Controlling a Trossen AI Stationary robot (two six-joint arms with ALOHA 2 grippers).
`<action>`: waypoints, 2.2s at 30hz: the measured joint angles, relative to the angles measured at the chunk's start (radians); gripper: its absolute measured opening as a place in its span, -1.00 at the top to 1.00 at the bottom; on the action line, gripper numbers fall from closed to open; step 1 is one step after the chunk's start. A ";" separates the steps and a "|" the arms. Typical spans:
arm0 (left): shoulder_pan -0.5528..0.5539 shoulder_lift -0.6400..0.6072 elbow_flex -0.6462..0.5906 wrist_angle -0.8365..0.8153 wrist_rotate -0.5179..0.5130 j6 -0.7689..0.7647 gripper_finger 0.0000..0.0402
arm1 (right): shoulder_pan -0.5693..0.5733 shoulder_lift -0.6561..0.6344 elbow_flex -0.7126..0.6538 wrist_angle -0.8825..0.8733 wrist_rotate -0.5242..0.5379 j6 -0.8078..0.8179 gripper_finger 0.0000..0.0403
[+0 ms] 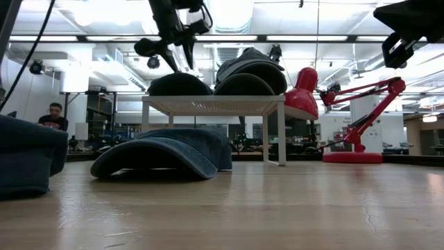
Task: Pick & Place hat
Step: Put the blue cap on the shelf, then put the blue cap on top of the blue cap on the shelf
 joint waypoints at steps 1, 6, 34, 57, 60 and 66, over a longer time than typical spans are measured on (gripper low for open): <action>-0.003 -0.006 0.000 0.000 -0.004 0.000 0.12 | 0.000 0.000 0.000 0.000 0.000 0.000 0.96; -0.005 -0.015 -0.001 0.000 -0.042 0.019 0.12 | 0.000 0.000 0.000 0.000 0.000 0.000 0.96; -0.201 -0.103 0.054 0.016 -0.055 0.025 0.12 | 0.000 0.000 0.000 0.000 0.000 0.004 0.96; -0.968 -0.098 -0.037 -0.245 -0.087 -0.876 0.12 | 0.000 0.000 0.000 -0.002 0.000 0.000 0.96; -1.012 -0.097 -0.061 -0.243 -0.085 -0.953 0.12 | 0.000 0.000 0.000 -0.005 0.000 0.000 0.96; -1.063 -0.097 -0.107 -0.231 -0.062 -1.046 0.12 | 0.000 0.000 0.000 -0.007 0.000 0.000 0.96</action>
